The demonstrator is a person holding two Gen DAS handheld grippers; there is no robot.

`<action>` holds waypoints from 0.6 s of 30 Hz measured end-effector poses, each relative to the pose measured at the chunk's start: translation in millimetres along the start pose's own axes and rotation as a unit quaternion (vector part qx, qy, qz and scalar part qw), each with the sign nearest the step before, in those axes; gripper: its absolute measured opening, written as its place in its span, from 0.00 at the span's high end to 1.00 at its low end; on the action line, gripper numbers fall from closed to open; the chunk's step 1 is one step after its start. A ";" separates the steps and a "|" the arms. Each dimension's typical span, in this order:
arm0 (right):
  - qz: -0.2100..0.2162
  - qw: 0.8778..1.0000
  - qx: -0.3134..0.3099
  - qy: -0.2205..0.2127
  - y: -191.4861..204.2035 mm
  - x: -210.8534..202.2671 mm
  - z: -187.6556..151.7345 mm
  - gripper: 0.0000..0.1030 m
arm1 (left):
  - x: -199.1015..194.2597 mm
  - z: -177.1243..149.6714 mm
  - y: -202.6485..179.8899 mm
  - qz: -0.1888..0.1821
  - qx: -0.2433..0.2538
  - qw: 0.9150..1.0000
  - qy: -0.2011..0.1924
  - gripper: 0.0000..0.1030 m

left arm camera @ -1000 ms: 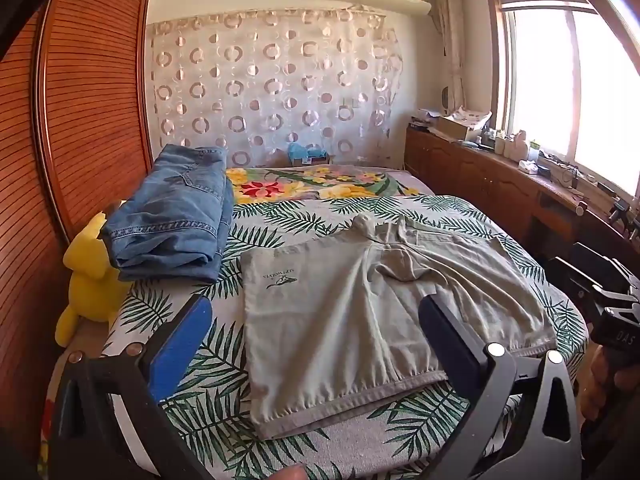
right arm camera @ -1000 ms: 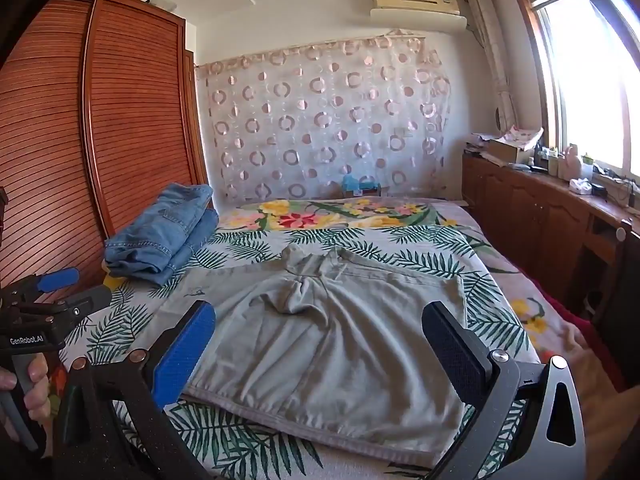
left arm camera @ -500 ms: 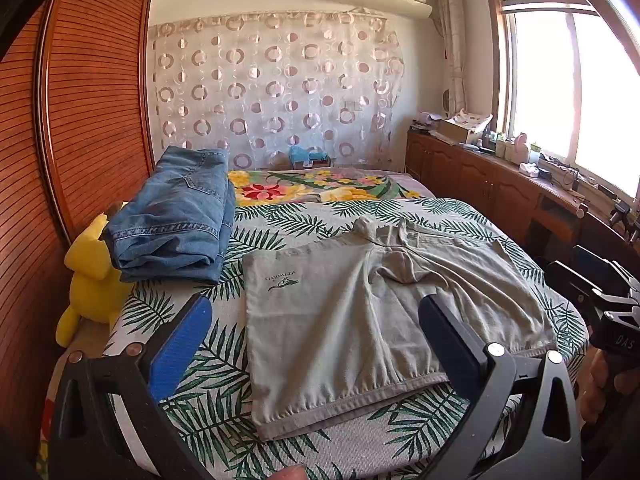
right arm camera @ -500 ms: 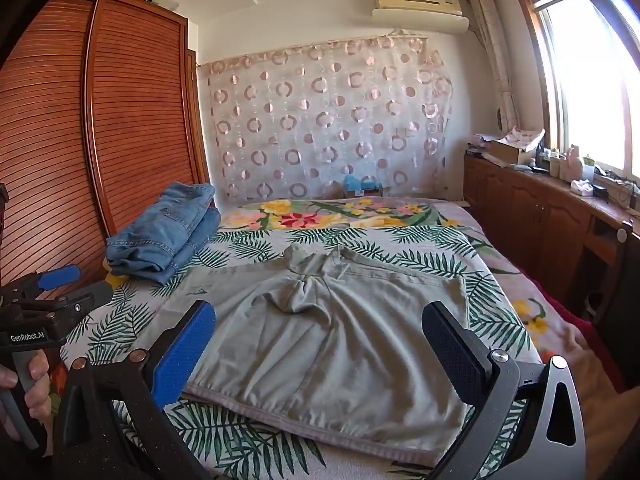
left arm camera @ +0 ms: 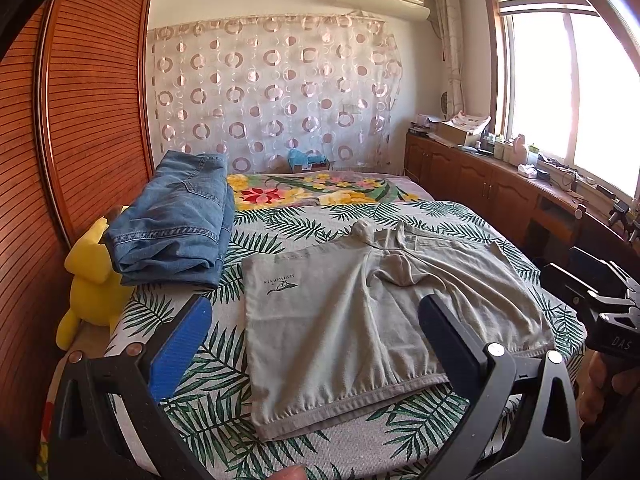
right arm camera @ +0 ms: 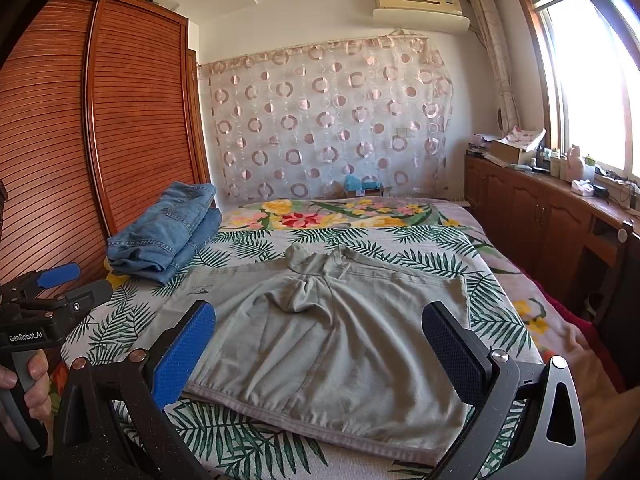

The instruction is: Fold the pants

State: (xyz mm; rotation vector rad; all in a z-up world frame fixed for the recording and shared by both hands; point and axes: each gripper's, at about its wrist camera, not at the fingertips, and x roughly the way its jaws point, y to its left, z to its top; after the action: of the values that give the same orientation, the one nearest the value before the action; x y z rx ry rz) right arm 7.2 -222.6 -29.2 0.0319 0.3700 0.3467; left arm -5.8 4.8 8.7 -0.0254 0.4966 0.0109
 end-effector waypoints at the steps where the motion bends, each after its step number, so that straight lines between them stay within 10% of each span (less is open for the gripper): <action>1: 0.000 1.000 0.000 0.000 -0.1 0.0 0.1 0.00 | -0.7 0.6 0.1 0.000 0.001 1.000 -0.001 0.00; 18: 0.000 1.000 -0.002 -0.002 0.8 -2.6 0.7 0.00 | -4.1 2.6 -1.8 0.000 0.002 1.000 -0.003 0.00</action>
State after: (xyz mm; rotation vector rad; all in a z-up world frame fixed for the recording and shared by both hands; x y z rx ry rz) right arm 4.9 -222.6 -27.6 0.0299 0.3649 0.3480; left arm -8.1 3.1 13.0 -0.0206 0.4901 0.0102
